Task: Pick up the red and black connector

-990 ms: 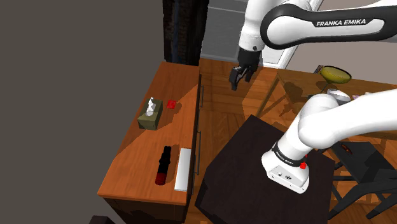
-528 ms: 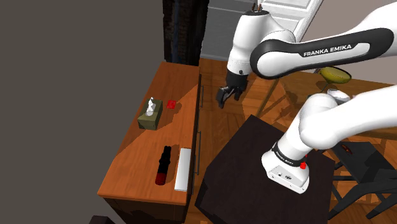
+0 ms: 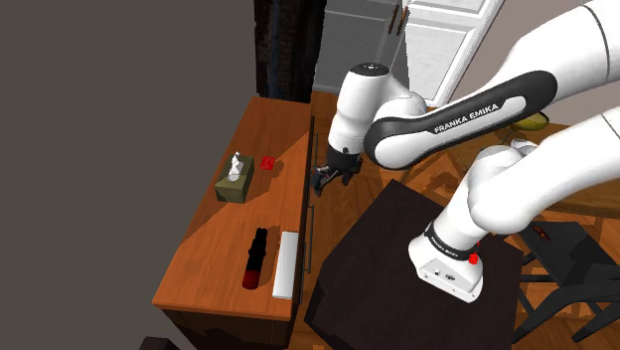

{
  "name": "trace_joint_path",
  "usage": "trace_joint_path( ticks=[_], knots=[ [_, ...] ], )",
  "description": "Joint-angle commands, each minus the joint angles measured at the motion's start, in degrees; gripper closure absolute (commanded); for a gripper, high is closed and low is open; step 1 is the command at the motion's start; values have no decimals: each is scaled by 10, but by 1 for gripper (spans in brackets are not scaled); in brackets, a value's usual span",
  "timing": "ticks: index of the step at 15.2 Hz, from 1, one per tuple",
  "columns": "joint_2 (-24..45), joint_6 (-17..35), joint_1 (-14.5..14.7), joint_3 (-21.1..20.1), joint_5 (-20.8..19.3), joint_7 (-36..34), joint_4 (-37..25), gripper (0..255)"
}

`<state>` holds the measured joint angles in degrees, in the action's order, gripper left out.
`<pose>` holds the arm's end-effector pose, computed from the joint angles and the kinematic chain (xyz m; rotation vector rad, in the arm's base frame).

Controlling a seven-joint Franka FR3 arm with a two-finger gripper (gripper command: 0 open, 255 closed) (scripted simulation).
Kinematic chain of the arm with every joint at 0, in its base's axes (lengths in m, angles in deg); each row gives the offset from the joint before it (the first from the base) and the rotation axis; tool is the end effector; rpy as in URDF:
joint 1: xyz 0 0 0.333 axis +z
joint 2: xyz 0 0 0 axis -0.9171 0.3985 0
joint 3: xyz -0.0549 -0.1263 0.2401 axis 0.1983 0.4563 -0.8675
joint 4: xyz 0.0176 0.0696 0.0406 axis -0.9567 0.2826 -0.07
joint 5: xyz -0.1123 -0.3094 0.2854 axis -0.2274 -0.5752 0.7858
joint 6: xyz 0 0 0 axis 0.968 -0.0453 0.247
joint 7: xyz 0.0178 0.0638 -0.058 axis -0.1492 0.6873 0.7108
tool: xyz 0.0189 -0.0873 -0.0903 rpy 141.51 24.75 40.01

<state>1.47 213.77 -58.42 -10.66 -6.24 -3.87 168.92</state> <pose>0.3724 0.1647 0.2591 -3.0908 0.5294 -0.0685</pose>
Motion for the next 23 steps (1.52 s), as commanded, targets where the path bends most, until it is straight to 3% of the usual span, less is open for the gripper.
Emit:
trace_joint_path(
  ticks=[1,4,7,9,11,14,16,20,23],
  knots=[
    [41,54,3,-27,8,-36,0,0],
    [116,128,-7,-68,-3,-96,-15,0],
    [197,197,-32,-111,-53,-179,-38,0],
    [255,236,-56,-137,-126,-260,-60,0],
    [316,265,-67,-143,-237,-369,-88,0],
    [401,286,-20,-89,-398,-529,-144,0],
    [449,296,35,-38,-463,-604,-185,0],
    [536,309,123,38,-539,-713,-271,0],
    [555,320,140,57,-557,-731,-281,0]
  ],
)
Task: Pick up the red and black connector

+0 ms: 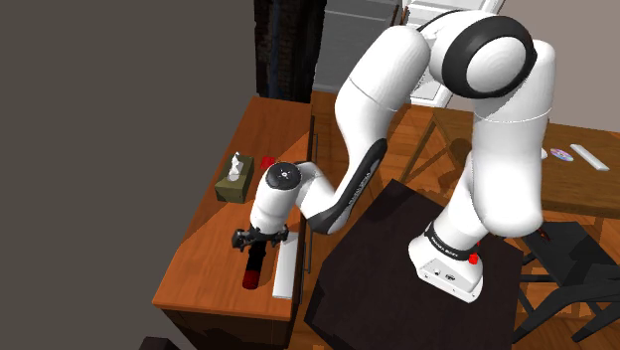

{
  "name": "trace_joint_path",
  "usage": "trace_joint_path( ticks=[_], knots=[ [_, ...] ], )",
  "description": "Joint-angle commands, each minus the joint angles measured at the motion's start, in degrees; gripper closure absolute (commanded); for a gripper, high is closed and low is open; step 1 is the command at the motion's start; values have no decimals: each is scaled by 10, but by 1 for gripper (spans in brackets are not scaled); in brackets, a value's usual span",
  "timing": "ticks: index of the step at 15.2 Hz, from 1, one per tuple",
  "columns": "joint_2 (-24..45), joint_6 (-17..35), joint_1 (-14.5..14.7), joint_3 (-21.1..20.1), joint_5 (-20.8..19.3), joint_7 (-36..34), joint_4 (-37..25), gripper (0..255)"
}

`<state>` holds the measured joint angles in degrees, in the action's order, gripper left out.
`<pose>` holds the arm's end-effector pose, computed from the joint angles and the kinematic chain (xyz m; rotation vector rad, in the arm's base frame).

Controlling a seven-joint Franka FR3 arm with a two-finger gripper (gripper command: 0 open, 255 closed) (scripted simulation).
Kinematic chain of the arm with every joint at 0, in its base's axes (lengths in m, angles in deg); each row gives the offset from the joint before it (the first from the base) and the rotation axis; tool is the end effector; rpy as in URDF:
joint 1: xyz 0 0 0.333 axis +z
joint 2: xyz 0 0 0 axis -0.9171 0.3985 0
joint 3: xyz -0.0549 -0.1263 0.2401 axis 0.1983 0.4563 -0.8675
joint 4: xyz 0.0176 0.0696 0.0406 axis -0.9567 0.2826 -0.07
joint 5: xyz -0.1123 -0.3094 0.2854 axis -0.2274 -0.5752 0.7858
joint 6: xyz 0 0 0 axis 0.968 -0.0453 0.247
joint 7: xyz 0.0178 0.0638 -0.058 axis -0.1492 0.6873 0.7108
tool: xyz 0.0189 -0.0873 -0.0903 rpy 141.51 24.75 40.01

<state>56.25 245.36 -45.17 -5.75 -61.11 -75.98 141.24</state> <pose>0.3927 0.3449 0.0652 -2.8820 0.8645 -0.2615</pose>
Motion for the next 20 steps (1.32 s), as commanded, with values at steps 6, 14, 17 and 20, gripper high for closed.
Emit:
trace_joint_path(
  ticks=[6,14,17,20],
  knots=[
    [51,34,46,54,-49,-51,-25,0],
    [52,34,47,55,-51,-53,-25,255],
    [51,34,46,54,-49,-51,-25,255],
    [27,18,25,29,-28,-29,-13,255]
  ],
)
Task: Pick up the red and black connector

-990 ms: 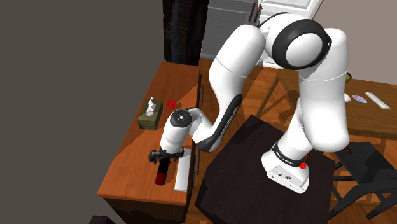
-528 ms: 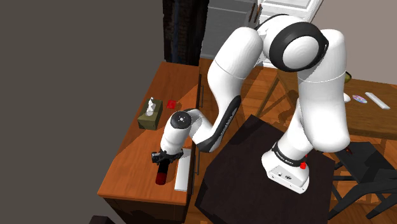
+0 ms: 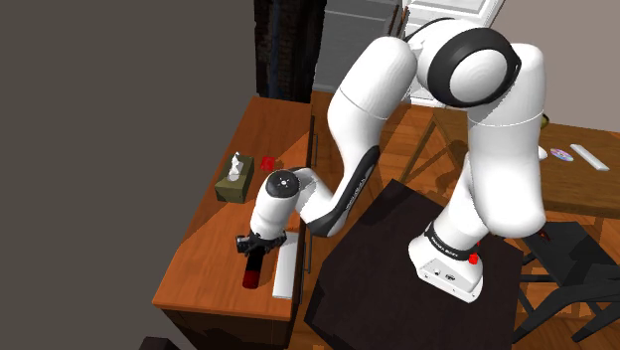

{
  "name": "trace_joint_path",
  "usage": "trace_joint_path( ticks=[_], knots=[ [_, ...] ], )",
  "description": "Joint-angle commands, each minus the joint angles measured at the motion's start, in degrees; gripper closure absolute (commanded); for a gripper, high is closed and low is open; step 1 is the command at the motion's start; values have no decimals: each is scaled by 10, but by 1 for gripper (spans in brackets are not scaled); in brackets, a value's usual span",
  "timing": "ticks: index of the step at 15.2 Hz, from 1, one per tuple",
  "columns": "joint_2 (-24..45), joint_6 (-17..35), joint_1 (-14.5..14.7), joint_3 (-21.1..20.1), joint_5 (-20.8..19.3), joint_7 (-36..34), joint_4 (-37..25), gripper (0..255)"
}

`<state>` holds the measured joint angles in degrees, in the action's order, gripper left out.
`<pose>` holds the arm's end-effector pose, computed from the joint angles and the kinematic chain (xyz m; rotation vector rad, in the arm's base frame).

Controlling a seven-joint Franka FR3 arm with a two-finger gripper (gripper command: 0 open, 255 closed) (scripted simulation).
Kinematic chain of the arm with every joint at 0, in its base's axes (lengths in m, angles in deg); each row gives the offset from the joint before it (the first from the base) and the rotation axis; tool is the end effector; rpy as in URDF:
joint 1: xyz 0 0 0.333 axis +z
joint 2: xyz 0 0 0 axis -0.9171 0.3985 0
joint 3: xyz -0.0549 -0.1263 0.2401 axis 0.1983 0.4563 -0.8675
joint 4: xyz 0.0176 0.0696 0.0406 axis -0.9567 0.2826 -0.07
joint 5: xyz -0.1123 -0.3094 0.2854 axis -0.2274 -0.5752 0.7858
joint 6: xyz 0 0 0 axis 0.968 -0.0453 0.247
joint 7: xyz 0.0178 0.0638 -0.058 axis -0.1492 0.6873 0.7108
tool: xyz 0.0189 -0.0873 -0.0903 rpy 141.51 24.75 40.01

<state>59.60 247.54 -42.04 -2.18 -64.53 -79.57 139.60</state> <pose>0.3902 0.3432 0.0436 -2.8801 0.8668 -0.2640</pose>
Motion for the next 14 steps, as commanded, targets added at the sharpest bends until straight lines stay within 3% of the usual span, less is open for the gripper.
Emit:
trace_joint_path(
  ticks=[1,12,14],
  knots=[
    [-14,-9,-13,-15,13,14,7,255],
    [-99,-66,-85,-105,112,102,39,255],
    [-100,-67,-86,-106,113,104,39,255]
  ],
)
